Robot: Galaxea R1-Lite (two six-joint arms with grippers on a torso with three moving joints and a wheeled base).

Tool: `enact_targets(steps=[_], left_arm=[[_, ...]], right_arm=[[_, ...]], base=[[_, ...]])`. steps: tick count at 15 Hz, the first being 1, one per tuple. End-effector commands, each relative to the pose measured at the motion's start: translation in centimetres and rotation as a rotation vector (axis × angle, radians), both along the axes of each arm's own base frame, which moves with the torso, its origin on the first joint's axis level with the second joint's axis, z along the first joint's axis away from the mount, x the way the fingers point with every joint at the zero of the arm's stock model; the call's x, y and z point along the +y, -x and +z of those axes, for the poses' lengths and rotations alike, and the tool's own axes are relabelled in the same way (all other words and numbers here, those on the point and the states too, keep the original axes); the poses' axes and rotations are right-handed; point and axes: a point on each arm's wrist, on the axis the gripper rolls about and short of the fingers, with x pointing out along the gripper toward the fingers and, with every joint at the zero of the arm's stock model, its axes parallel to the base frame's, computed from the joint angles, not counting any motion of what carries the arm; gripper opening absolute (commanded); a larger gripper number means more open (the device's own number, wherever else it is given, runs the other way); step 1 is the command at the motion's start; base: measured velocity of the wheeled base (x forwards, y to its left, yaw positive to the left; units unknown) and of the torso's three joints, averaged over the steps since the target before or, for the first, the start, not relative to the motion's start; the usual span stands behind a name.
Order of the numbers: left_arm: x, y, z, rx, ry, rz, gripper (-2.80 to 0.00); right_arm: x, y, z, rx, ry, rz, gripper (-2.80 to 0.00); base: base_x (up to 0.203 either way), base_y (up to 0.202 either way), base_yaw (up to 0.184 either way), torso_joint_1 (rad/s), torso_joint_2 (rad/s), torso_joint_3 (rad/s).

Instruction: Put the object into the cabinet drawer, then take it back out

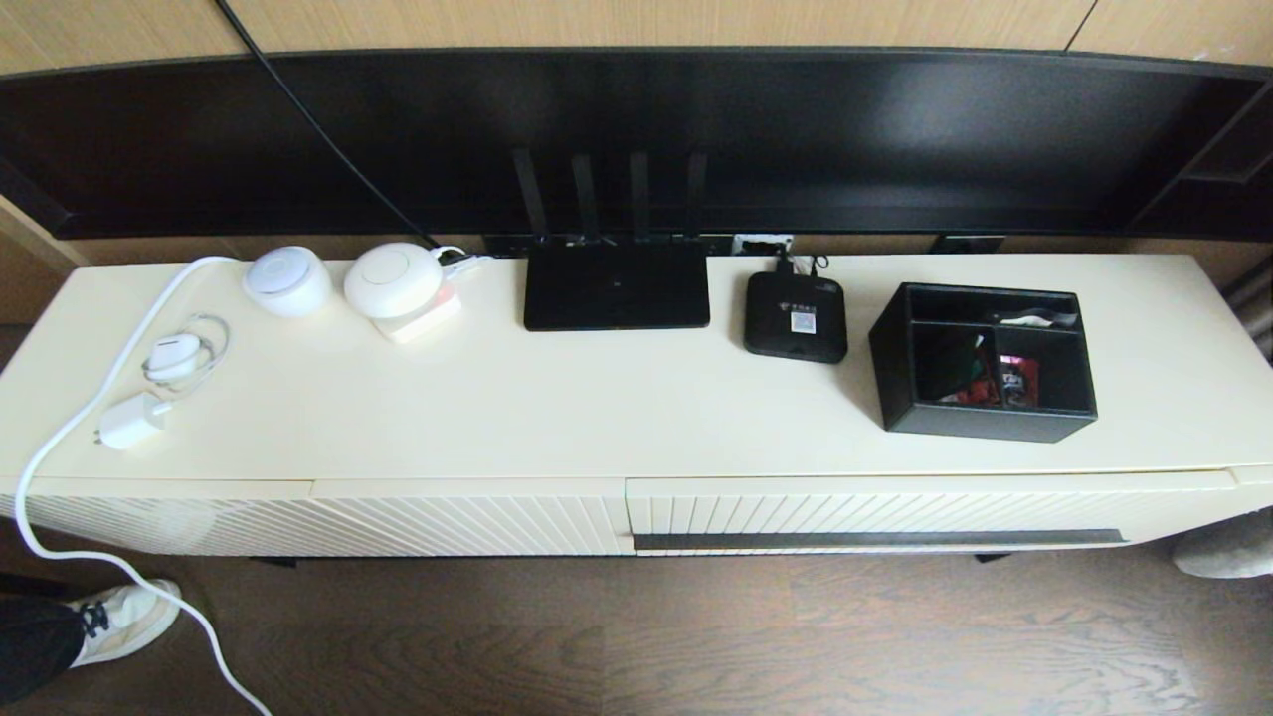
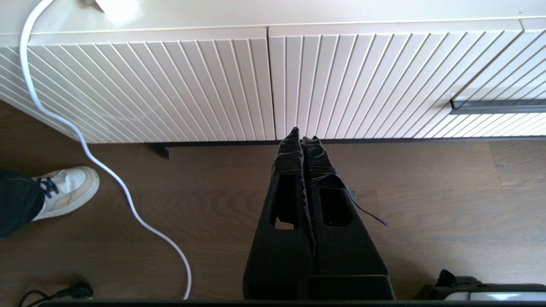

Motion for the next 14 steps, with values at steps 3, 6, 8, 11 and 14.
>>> enact_targets(steps=[3,6,8,11,14], left_arm=[[0.00,-0.01,0.00,0.002,0.000,0.000,-2.80],[0.00,0.00,0.01,0.001,0.000,0.000,-2.80],[0.00,-0.01,0.00,0.002,0.000,0.000,-2.80],[0.00,-0.01,0.00,0.002,0.000,0.000,-2.80],[0.00,0.00,0.04,0.000,0.000,0.000,-2.80]], right_arm=[[0.00,-0.03,-0.09,0.011,0.002,0.000,-2.80],[0.00,-0.03,-0.12,0.014,0.002,-0.002,-2.80],[0.01,-0.04,-0.17,0.017,0.004,0.000,-2.80],[0.01,-0.03,-0.11,0.013,0.002,0.003,-2.80],[0.01,-0.03,-0.10,0.012,0.002,0.002,-2.80]], base=[[0.000,0.000,0.000,0.000,0.00,0.000],[0.000,0.000,0.000,0.000,0.00,0.000],[0.000,0.000,0.000,0.000,0.00,0.000],[0.000,0.000,0.000,0.000,0.00,0.000],[0.000,0.000,0.000,0.000,0.00,0.000]])
